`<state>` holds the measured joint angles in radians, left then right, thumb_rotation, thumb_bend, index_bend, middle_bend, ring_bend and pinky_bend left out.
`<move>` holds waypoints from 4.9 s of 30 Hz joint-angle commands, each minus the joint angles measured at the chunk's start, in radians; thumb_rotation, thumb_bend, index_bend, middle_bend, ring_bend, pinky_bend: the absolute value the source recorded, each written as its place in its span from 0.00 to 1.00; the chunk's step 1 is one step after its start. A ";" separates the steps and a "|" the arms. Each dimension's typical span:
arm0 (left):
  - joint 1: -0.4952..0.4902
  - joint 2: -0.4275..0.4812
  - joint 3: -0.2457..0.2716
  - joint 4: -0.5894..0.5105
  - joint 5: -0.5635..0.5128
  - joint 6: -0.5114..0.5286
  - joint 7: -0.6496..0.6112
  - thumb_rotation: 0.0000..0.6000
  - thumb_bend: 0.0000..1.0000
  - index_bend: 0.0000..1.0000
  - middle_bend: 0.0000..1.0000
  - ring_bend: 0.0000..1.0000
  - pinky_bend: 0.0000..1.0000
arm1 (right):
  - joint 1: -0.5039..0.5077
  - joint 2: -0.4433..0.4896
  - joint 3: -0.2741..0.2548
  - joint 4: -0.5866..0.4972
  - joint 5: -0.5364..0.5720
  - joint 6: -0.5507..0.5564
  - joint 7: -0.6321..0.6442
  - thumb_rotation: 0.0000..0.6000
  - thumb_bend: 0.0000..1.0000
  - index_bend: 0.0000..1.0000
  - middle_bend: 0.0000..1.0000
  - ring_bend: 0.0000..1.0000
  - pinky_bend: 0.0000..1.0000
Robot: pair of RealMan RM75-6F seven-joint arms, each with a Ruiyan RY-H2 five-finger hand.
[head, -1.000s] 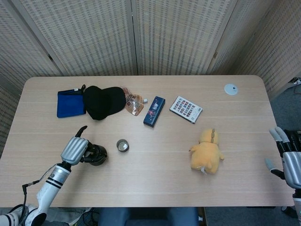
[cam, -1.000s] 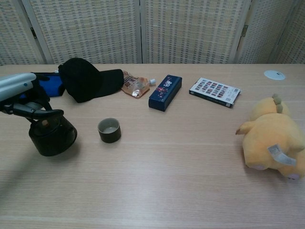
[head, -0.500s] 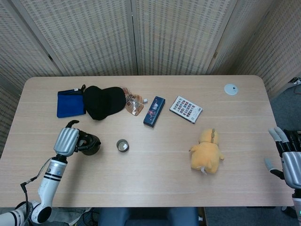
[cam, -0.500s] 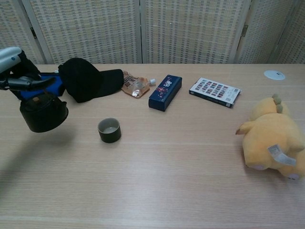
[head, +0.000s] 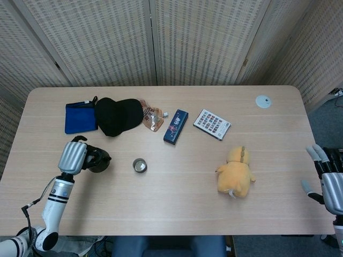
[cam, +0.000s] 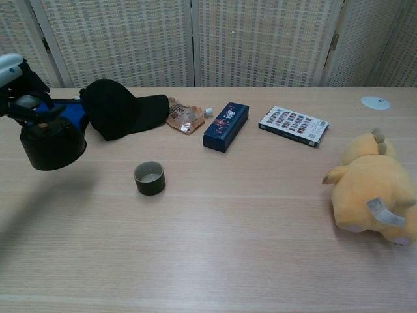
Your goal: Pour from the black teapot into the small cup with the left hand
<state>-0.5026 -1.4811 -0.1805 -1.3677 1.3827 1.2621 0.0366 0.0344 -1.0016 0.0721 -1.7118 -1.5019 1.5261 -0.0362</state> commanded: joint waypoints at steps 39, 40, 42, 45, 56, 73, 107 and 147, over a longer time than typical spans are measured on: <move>-0.132 -0.102 0.003 0.080 0.075 -0.057 0.203 0.84 0.40 1.00 1.00 0.95 0.30 | -0.012 0.011 0.016 -0.042 -0.016 0.052 -0.044 1.00 0.29 0.00 0.04 0.00 0.01; -0.134 -0.107 0.005 0.087 0.076 -0.057 0.204 0.85 0.40 1.00 1.00 0.95 0.30 | -0.013 0.011 0.016 -0.042 -0.016 0.052 -0.044 1.00 0.29 0.00 0.04 0.00 0.01; -0.139 -0.117 0.008 0.101 0.082 -0.057 0.210 0.85 0.40 1.00 1.00 0.95 0.30 | -0.013 0.010 0.016 -0.042 -0.016 0.052 -0.044 1.00 0.29 0.00 0.04 0.00 0.01; -0.147 -0.137 0.016 0.129 0.096 -0.051 0.220 0.85 0.40 1.00 1.00 0.95 0.30 | -0.013 0.011 0.016 -0.042 -0.015 0.052 -0.045 1.00 0.29 0.00 0.04 0.00 0.01; -0.167 -0.188 0.039 0.193 0.146 -0.022 0.263 0.85 0.40 1.00 1.00 0.95 0.30 | -0.019 0.011 0.016 -0.039 -0.010 0.056 -0.040 1.00 0.29 0.00 0.04 0.00 0.01; -0.195 -0.240 0.088 0.301 0.253 0.035 0.318 0.87 0.40 1.00 1.00 0.95 0.30 | -0.021 0.010 0.019 -0.030 -0.006 0.056 -0.030 1.00 0.29 0.00 0.04 0.00 0.01; -0.204 -0.275 0.128 0.380 0.305 0.060 0.334 1.00 0.40 1.00 1.00 0.95 0.30 | -0.028 0.004 0.018 -0.016 -0.004 0.060 -0.018 1.00 0.29 0.00 0.04 0.00 0.01; -0.204 -0.274 0.136 0.397 0.314 0.064 0.349 1.00 0.40 1.00 1.00 0.95 0.30 | -0.029 0.003 0.019 -0.013 -0.010 0.063 -0.012 1.00 0.29 0.00 0.04 0.00 0.01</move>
<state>-0.7063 -1.7546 -0.0442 -0.9710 1.6963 1.3264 0.3857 0.0055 -0.9986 0.0916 -1.7248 -1.5116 1.5887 -0.0484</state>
